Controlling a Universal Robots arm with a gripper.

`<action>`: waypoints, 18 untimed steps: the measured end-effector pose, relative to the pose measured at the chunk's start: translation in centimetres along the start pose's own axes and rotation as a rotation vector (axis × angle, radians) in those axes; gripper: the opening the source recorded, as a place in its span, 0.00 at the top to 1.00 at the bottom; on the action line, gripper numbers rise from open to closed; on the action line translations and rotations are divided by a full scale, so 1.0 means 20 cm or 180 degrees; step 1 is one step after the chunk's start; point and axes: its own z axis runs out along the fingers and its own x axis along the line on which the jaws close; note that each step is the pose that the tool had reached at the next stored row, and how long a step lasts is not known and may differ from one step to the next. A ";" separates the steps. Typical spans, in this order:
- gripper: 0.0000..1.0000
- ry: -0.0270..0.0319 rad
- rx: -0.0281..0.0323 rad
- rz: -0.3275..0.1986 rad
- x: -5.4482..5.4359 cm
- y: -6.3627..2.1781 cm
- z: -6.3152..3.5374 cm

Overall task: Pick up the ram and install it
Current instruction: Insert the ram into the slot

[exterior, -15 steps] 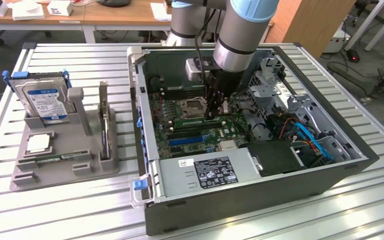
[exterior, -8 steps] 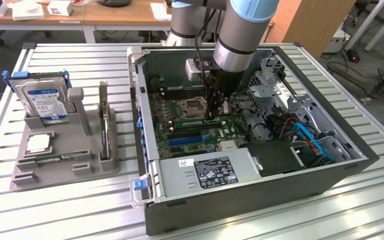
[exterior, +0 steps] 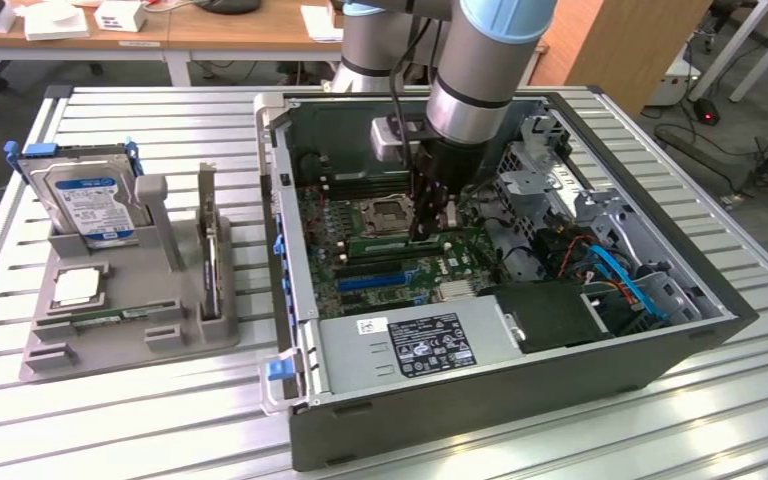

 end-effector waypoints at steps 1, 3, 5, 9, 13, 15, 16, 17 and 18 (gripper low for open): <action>0.90 0.0003 0.0000 0.0000 0.00 0.000 0.000; 0.90 0.0007 0.0000 0.0001 -0.01 0.000 0.000; 0.90 0.0010 0.0000 0.0000 -0.01 0.000 0.001; 0.90 0.0036 0.0000 0.0002 -0.01 0.000 0.001; 0.90 0.0043 0.0000 0.0002 -0.01 0.000 0.000; 0.90 0.0043 0.0000 0.0002 -0.01 0.000 0.001; 0.90 0.0043 0.0000 0.0002 -0.01 0.000 0.001; 0.90 0.0043 0.0000 0.0002 -0.02 0.000 0.001; 0.90 0.0045 0.0001 0.0002 -0.02 0.000 0.001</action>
